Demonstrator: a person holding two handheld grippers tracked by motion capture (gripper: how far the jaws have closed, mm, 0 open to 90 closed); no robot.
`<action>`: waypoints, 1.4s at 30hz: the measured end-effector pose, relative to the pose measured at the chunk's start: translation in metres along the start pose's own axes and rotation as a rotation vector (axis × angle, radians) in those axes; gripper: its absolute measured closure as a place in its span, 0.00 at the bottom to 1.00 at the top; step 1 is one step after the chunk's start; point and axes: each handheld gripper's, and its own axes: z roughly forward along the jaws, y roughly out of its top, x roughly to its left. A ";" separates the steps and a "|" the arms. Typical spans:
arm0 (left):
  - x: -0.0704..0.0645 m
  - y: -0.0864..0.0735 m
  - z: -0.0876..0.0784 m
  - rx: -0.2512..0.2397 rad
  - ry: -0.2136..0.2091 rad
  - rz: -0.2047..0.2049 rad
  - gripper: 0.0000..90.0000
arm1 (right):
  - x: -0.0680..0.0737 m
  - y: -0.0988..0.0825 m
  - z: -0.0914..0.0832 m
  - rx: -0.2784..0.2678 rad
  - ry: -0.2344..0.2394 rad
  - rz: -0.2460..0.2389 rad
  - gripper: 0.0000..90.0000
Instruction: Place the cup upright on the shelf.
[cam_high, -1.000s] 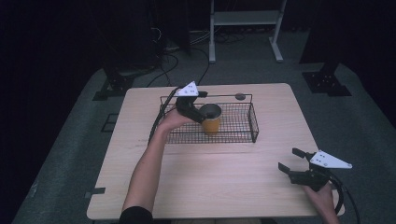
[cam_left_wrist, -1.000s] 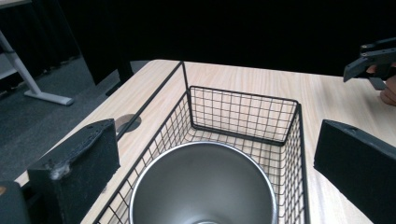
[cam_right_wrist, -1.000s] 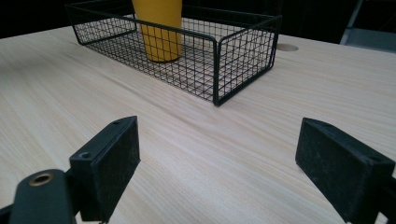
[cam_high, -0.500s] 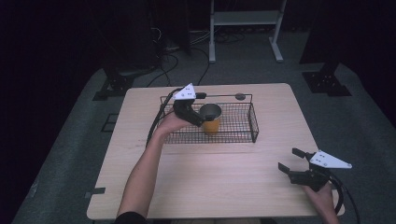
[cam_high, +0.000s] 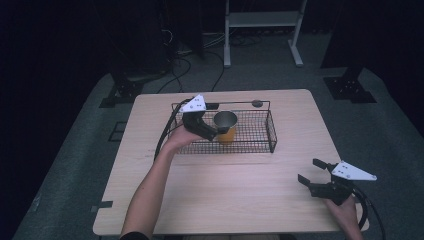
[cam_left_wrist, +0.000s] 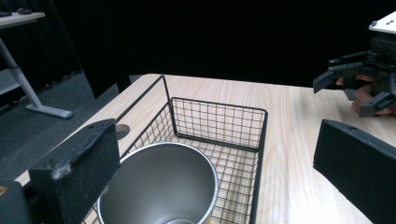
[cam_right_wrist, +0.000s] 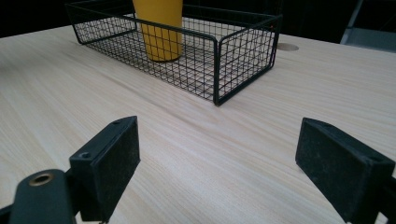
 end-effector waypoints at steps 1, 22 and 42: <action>-0.001 -0.001 -0.001 0.000 0.001 0.000 0.00 | 0.000 0.000 0.000 0.000 0.000 0.000 0.14; -0.017 -0.009 -0.007 0.007 -0.008 -0.003 0.00 | 0.001 0.000 0.000 0.002 0.001 -0.002 0.14; -0.032 -0.019 -0.013 0.011 -0.026 -0.008 0.00 | 0.001 0.000 0.000 0.003 0.000 -0.003 0.14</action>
